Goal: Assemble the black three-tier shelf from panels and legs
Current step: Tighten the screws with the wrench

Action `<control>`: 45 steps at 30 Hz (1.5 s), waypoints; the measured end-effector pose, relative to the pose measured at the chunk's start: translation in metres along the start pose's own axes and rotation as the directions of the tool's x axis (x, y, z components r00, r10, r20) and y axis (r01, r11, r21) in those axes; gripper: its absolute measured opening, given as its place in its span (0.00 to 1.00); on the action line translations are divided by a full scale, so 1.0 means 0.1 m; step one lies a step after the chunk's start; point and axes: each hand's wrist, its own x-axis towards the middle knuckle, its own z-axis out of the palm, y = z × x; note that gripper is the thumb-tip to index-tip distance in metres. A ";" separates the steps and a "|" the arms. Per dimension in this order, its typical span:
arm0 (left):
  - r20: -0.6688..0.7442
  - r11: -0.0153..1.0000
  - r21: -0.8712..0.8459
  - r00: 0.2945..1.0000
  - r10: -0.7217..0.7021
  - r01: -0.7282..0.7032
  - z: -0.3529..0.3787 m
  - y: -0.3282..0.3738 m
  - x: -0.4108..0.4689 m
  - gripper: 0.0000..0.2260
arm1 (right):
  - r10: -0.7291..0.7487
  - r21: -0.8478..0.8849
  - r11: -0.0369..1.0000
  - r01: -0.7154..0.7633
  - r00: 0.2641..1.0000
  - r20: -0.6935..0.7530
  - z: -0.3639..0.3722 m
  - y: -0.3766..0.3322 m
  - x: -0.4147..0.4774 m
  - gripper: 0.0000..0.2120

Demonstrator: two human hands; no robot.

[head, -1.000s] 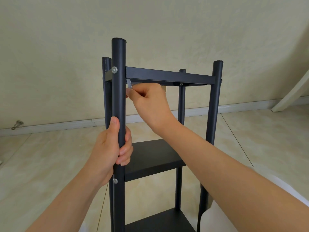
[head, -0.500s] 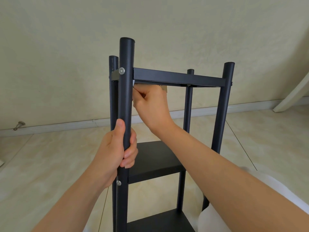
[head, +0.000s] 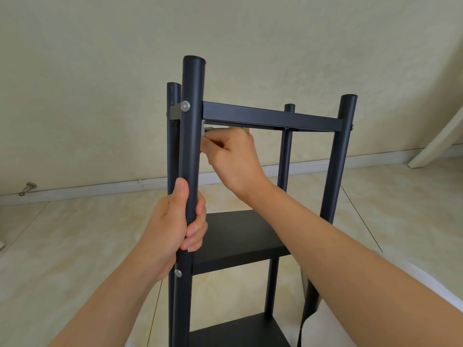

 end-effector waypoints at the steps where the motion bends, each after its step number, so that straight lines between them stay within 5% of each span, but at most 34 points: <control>1: -0.001 1.000 -0.001 1.000 -0.001 0.001 0.00 0.00 0.00 0.33 | 0.025 -0.004 1.000 -0.025 1.000 0.017 -0.03 -0.02 0.00 0.24; 5: -0.007 1.000 -0.006 1.000 0.001 -0.001 -0.01 0.01 0.00 0.34 | 0.086 0.015 0.996 -0.087 0.995 0.043 -0.15 -0.12 -0.02 0.16; 15: -0.024 1.000 -0.018 1.000 -0.006 0.006 -0.02 -0.01 0.01 0.34 | 0.097 0.031 0.994 -0.101 0.991 0.091 -0.16 -0.20 -0.03 0.15; 22: -0.020 1.000 -0.017 1.000 -0.011 0.010 -0.04 -0.02 0.02 0.34 | 0.042 0.022 0.999 -0.044 0.997 0.069 -0.07 -0.11 -0.03 0.24; 45: -0.009 0.999 0.028 1.000 -0.023 0.024 0.00 0.03 0.01 0.30 | -0.058 0.042 0.997 0.063 0.992 -0.111 0.15 0.09 0.05 0.24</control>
